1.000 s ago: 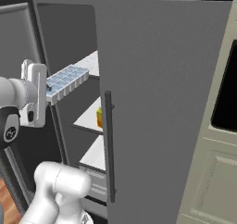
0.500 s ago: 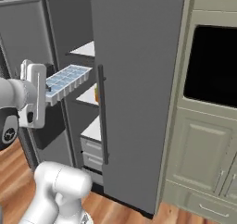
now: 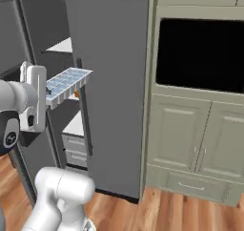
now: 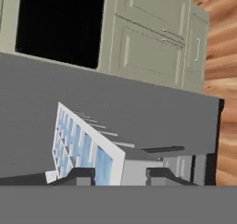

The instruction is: Open the freezer door, pick up the ice cube tray from the freezer, and place it on the dining counter.

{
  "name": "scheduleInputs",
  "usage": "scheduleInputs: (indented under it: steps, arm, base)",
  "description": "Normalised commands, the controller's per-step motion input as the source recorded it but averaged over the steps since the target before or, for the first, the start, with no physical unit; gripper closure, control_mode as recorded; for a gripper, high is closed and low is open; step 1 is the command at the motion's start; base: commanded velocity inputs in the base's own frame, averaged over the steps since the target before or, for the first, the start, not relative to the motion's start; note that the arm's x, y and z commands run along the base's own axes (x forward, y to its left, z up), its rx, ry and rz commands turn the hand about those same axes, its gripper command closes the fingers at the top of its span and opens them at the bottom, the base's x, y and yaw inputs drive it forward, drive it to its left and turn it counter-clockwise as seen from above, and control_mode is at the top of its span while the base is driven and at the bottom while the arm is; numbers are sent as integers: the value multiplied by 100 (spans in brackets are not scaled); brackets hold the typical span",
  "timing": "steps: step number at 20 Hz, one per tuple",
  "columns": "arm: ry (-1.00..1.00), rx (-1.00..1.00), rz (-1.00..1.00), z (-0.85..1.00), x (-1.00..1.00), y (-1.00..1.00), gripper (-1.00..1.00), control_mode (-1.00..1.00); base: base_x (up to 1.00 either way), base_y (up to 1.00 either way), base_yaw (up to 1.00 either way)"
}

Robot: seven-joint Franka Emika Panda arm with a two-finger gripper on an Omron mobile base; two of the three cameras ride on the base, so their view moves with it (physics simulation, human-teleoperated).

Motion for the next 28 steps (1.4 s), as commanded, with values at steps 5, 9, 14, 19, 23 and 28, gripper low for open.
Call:
scheduleInputs:
  steps: [5,9,14,19,23,28]
  arm:
    - [0,0,0,0,0,0,100,100]
    - [0,0,0,0,0,0,100,100]
    - [0,0,0,0,0,0,100,100]
    - [0,0,0,0,0,0,100,100]
    - [0,0,0,0,0,0,100,100]
    - [0,0,0,0,0,0,100,100]
  base:
    - [-28,0,-99]
    - [-18,0,-100]
    - [-10,0,-100]
    - [0,0,-100]
    - [0,0,-100]
    - [0,0,-100]
